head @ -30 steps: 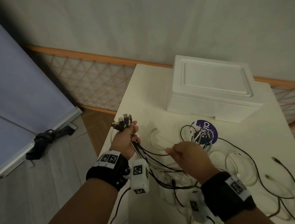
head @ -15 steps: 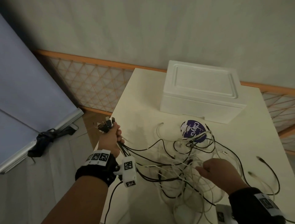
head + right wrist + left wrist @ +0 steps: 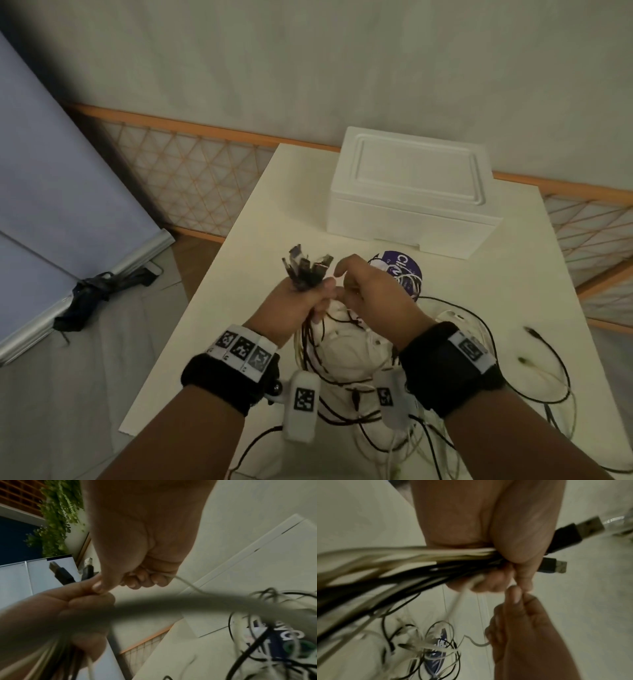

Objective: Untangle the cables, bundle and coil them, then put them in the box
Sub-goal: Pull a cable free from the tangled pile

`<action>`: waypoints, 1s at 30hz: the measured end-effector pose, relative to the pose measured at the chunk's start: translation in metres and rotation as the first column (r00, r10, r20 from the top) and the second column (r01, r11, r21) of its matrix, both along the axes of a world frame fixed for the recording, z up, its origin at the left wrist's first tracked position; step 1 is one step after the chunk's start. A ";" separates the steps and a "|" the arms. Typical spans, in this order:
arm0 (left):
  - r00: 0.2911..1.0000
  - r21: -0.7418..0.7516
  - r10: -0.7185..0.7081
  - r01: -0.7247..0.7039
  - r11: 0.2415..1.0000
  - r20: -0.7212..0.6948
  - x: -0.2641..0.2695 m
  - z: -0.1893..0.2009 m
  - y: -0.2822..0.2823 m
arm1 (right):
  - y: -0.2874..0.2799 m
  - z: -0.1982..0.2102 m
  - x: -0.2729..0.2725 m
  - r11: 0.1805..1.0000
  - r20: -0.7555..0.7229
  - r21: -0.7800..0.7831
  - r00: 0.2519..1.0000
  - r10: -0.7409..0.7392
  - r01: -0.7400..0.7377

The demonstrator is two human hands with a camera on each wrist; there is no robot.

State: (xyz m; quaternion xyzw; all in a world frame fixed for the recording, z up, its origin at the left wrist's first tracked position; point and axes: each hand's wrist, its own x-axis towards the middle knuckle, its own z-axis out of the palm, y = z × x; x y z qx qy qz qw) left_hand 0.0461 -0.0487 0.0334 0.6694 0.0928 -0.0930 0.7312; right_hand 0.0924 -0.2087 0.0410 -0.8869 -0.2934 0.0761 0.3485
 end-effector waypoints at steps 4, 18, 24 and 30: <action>0.919 -0.142 0.388 -0.393 0.908 -0.068 0.007 -0.004 0.024 | -0.026 -0.011 0.004 0.996 -0.041 -0.091 0.999 0.010 -0.014; 0.991 0.477 0.023 -0.085 0.875 0.135 0.003 0.011 -0.017 | -0.046 0.033 0.019 0.992 0.040 -0.103 0.997 -0.068 0.071; 0.991 0.338 -0.035 -0.012 0.941 0.133 0.012 0.022 -0.046 | -0.040 0.050 0.010 0.972 0.011 0.170 0.986 -0.167 0.162; 0.978 0.119 0.106 -0.128 0.985 0.181 0.013 0.028 -0.053 | -0.041 0.040 0.001 0.884 -0.076 0.426 0.981 -0.180 0.195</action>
